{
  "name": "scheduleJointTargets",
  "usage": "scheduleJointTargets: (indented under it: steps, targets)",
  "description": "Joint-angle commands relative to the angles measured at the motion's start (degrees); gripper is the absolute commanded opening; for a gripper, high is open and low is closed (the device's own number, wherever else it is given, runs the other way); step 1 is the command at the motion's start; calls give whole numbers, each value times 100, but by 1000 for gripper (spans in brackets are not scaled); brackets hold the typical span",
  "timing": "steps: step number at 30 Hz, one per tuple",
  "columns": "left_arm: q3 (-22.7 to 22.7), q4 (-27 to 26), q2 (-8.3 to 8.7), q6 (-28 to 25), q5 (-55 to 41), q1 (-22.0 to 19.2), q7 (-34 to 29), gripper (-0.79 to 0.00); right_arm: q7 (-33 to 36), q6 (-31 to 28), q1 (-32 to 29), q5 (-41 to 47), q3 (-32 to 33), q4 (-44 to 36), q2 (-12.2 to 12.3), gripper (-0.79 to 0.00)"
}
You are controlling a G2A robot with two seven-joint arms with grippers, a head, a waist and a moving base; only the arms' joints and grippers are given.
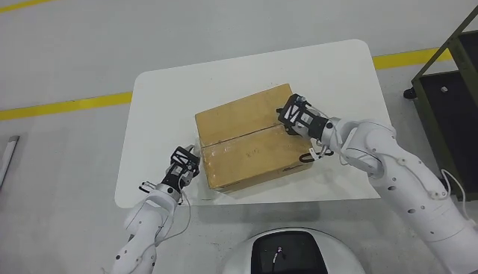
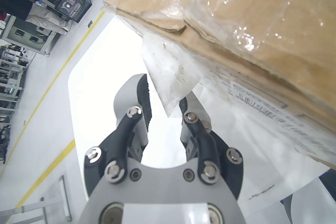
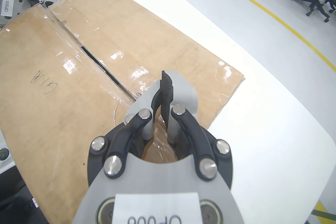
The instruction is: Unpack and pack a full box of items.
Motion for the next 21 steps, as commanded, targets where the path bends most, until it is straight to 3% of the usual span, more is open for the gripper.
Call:
scheduleJointTargets:
  steps: [1,2,16,17,19,21]
  targets:
    - [-28,-47,-2,33,9,29,-12,-751,-3,-8,10,1,-8,13,-4,-785]
    - [-39,-73,-2,39,18,46,-19,-785,-9,-8,12,3,-11,21,-7,-785]
    - [-314,-531,5,181,303,279,-205,-779,-22,-10,12,3,-1,69,-28,-785]
    - [-339,-564,4,225,325,296,-223,-680,-30,-11,9,8,1,71,-29,-785]
    - [-374,-568,-4,337,327,334,-291,-394,-40,-19,4,4,-5,73,-33,-785]
    - [-376,-573,-14,427,366,330,-322,-231,-45,-21,2,12,-2,68,-35,-785]
